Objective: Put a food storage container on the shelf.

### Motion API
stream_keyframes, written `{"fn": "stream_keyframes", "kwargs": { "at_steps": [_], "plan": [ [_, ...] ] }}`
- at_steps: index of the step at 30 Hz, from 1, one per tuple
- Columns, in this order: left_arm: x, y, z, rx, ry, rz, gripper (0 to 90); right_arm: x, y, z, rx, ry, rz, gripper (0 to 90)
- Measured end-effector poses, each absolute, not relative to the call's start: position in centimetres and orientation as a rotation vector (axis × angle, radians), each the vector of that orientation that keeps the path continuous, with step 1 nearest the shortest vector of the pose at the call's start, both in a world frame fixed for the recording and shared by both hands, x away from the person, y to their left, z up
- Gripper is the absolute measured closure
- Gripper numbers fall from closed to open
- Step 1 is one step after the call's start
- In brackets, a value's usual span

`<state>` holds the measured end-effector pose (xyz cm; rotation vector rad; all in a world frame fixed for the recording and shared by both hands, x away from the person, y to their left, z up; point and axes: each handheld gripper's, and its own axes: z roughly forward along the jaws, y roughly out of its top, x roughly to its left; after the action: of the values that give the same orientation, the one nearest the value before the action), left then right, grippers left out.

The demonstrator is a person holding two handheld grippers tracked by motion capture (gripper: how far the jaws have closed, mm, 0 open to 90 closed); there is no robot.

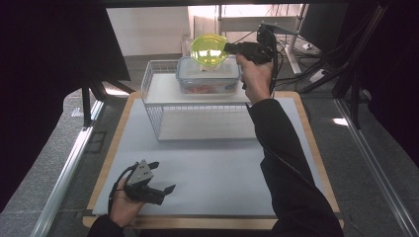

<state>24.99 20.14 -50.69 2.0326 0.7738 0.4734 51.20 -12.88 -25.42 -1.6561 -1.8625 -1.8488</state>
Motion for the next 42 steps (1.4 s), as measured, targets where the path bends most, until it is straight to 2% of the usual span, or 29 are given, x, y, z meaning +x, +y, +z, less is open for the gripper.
{"fn": "stream_keyframes", "kwargs": {
  "at_steps": [18, 37, 42],
  "plan": [
    [25.0, 20.1, -50.7, 2.032, 0.769, 0.47, 4.7, 52.2, -12.0, -25.7, -1.698, -1.851, -1.825, 79.4],
    [24.9, 20.0, -50.7, 2.04, 0.763, 0.468, 4.8, 52.7, -11.8, -26.0, -1.712, -1.937, -1.821, 62.2],
    [25.0, 20.0, -50.7, 2.039, 0.763, 0.467, 4.8, 52.7, -11.8, -25.9, -1.697, -1.983, -1.842, 51.3]
  ]
}}
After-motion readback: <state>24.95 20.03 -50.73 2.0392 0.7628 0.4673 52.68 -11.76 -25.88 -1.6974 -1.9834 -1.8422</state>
